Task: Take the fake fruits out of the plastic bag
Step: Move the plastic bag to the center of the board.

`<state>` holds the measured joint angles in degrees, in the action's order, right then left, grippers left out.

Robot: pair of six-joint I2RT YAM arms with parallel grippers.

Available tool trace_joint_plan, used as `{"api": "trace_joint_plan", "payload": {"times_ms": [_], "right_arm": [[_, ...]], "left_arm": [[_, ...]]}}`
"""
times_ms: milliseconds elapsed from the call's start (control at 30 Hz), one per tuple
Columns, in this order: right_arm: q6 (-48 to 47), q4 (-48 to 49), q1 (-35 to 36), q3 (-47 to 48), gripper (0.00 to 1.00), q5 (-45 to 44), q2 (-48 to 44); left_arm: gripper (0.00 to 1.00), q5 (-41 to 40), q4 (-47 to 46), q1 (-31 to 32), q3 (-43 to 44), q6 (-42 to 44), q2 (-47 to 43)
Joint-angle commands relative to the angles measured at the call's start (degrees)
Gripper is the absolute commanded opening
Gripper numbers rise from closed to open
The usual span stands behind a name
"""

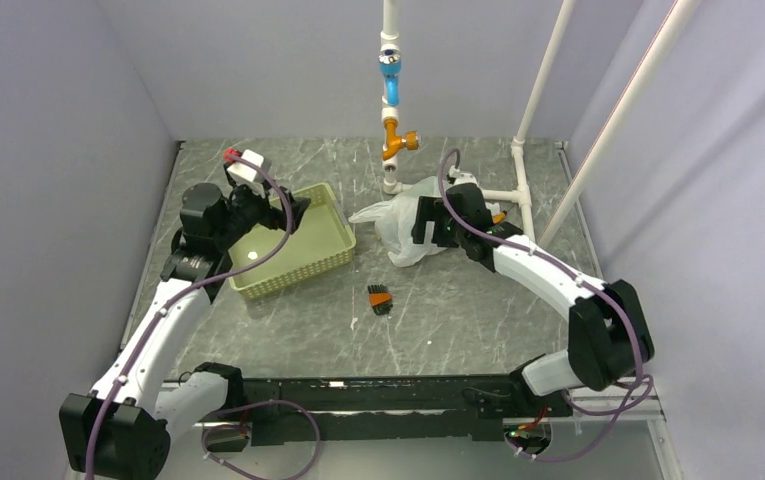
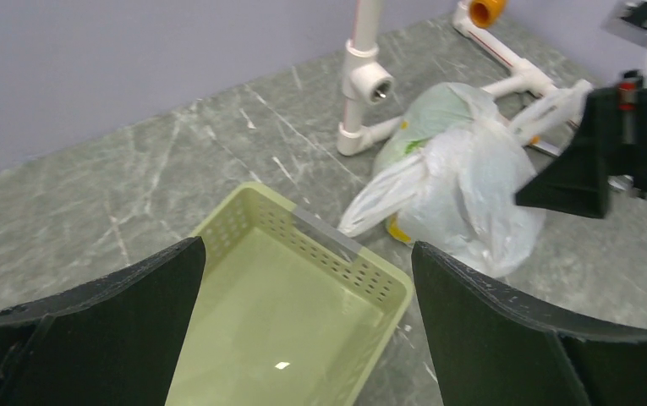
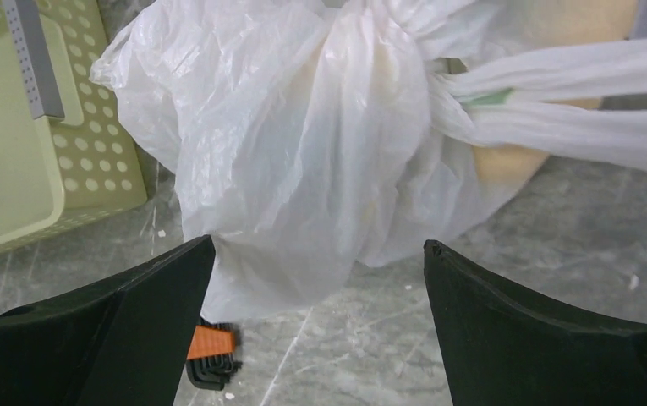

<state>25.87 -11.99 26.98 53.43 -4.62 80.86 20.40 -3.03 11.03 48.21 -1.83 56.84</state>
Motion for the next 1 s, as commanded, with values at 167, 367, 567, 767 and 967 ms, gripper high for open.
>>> {"api": "trace_joint_plan", "payload": {"times_ms": [167, 367, 567, 767, 967], "right_arm": [[-0.5, 7.1, -0.2, 3.6, 0.73, 11.5, 4.6], [-3.6, 9.3, -0.2, -2.7, 0.25, 14.8, 0.6], [-4.8, 4.6, -0.1, -7.9, 0.0, 18.2, -5.7], [-4.5, -1.3, 0.8, -13.7, 0.0, 22.7, -16.3], [4.1, 0.5, 5.8, -22.7, 0.0, 24.3, -27.8]], "left_arm": [[0.99, 9.3, 0.9, 3.3, 4.3, -3.1, 4.6], [0.99, 12.0, 0.7, 4.7, 5.9, -6.0, 8.0], [0.98, 13.3, 2.6, 7.6, 7.7, -6.8, 11.0], [0.98, 15.9, 0.8, 12.7, 7.5, -9.2, 13.3], [0.92, 15.9, 3.4, 19.0, 9.8, -7.6, 16.9]]}}
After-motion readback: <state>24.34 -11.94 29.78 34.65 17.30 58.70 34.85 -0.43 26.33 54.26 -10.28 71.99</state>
